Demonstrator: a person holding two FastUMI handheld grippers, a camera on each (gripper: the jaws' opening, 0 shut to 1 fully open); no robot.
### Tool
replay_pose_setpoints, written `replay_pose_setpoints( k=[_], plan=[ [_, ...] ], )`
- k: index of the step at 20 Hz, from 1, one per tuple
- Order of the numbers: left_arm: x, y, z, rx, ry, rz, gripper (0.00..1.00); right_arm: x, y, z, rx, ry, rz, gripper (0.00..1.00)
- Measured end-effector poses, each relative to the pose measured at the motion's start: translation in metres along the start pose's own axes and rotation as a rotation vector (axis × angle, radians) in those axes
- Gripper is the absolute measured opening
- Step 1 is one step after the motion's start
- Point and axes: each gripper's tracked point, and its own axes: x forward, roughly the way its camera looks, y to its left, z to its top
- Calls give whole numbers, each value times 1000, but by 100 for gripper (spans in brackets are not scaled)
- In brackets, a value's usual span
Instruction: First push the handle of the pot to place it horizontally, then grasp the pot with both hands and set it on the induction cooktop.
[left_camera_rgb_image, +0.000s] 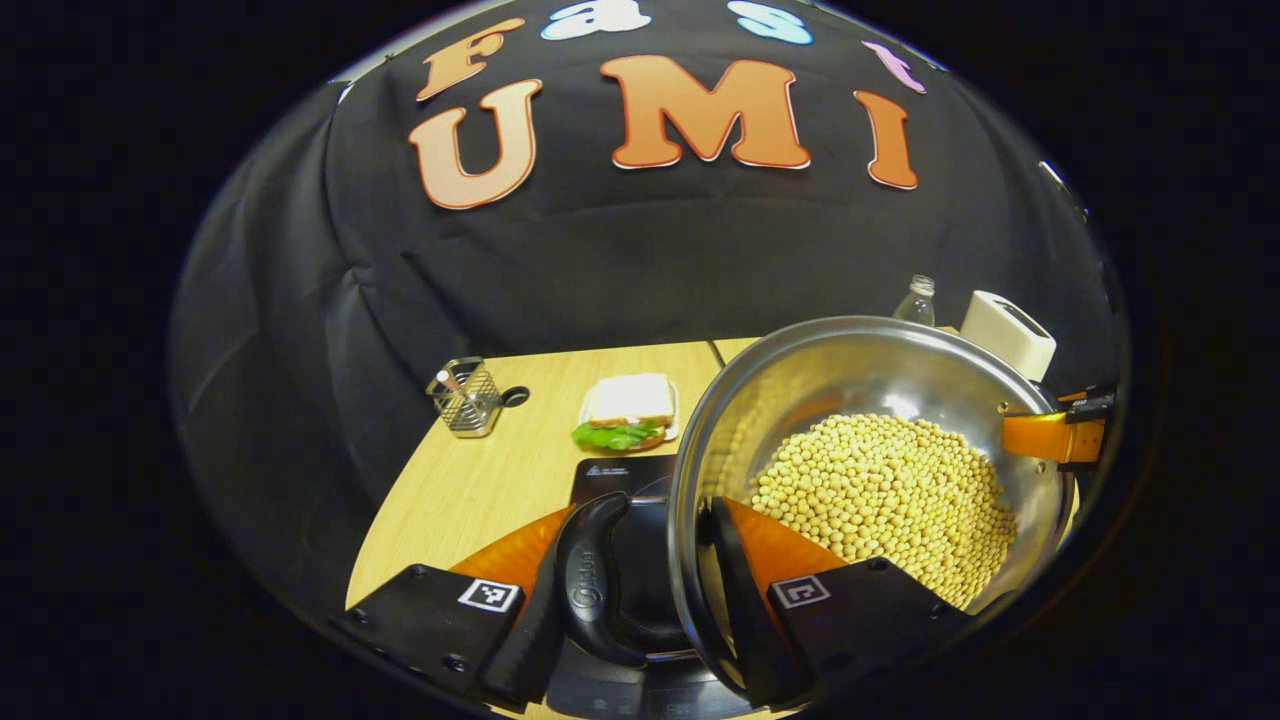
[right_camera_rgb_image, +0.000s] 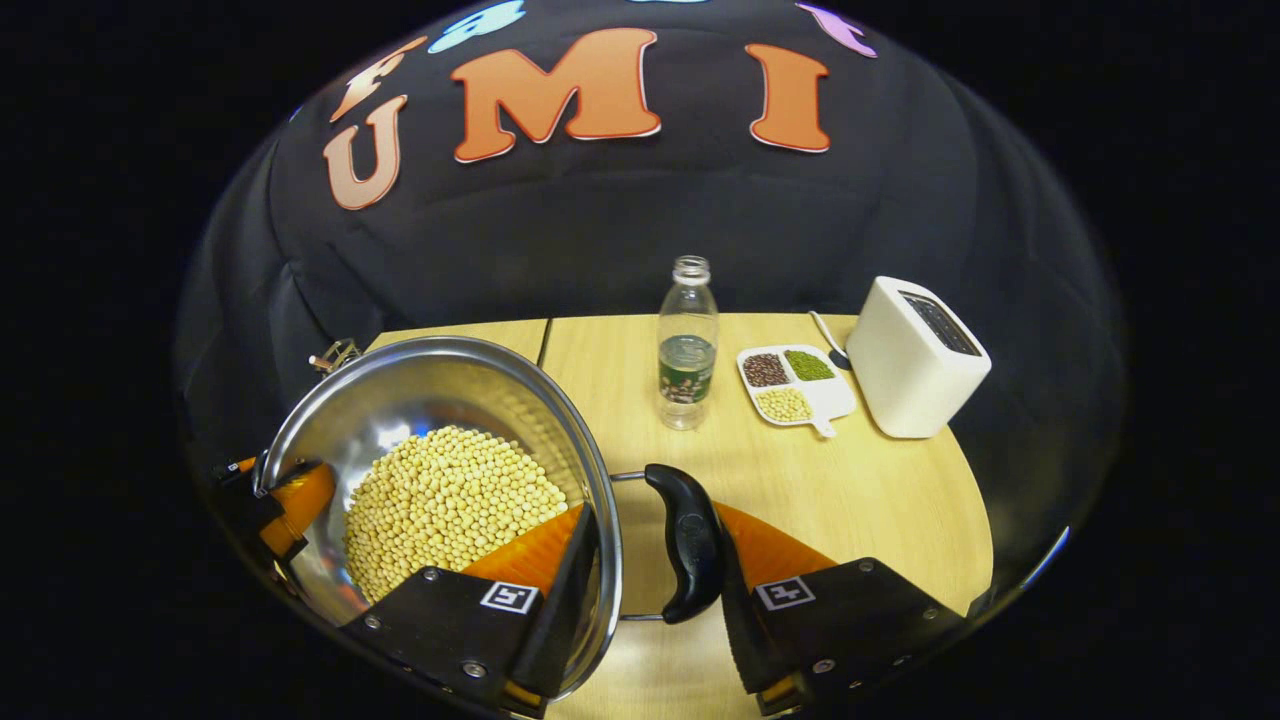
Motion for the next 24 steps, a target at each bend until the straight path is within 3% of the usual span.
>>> replay_pose_setpoints(
  k=[3,5,11,17,24],
  plan=[
    [-1,27,-8,-22,10,27,77,8,27,-2,-26,11,23,65],
    [-1,42,-12,-29,12,46,74,16,29,-3,-36,13,36,64],
    [5,74,-23,-53,21,75,77,29,42,-5,-59,17,54,65],
    [21,87,-37,-64,40,77,74,37,50,-7,-73,41,56,65],
    [48,92,-54,-96,89,64,77,50,71,-20,-100,68,36,65]
  ],
)
